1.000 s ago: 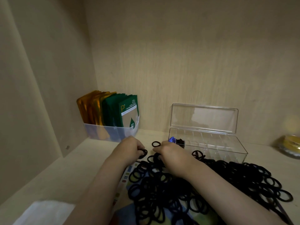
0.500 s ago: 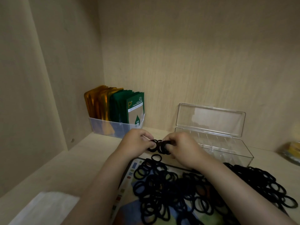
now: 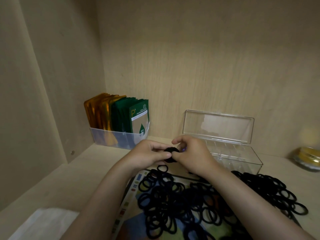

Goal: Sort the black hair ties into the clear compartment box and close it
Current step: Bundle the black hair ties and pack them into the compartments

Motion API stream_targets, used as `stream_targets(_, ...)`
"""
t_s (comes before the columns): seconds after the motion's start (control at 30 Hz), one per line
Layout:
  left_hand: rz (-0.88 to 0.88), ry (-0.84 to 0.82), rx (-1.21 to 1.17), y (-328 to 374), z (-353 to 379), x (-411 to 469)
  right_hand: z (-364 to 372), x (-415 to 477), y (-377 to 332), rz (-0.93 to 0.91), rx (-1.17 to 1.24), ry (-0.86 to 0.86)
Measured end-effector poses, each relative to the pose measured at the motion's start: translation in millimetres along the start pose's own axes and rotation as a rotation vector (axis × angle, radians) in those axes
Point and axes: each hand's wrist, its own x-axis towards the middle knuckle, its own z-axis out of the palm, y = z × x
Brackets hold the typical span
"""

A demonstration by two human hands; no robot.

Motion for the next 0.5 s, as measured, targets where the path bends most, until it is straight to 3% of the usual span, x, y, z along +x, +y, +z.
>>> stream_targets(0.13, 0.008, -0.058, 0.071, 3, -8, -4, -2, -3, -2, 0.029, 0.123, -0.162)
stream_targets(0.23, -0.026, -0.057, 0.117, 6, -8, -7, -3, -2, 0, 0.089, 0.172, -0.185)
stream_targets(0.37, -0.067, 0.082, 0.554, -2, -19, -5, -9, -2, 6, 0.068, 0.094, -0.189)
stream_targets(0.5, -0.190, -0.031, 0.736, -4, -21, -8, -12, -4, 7, 0.037, 0.096, -0.227)
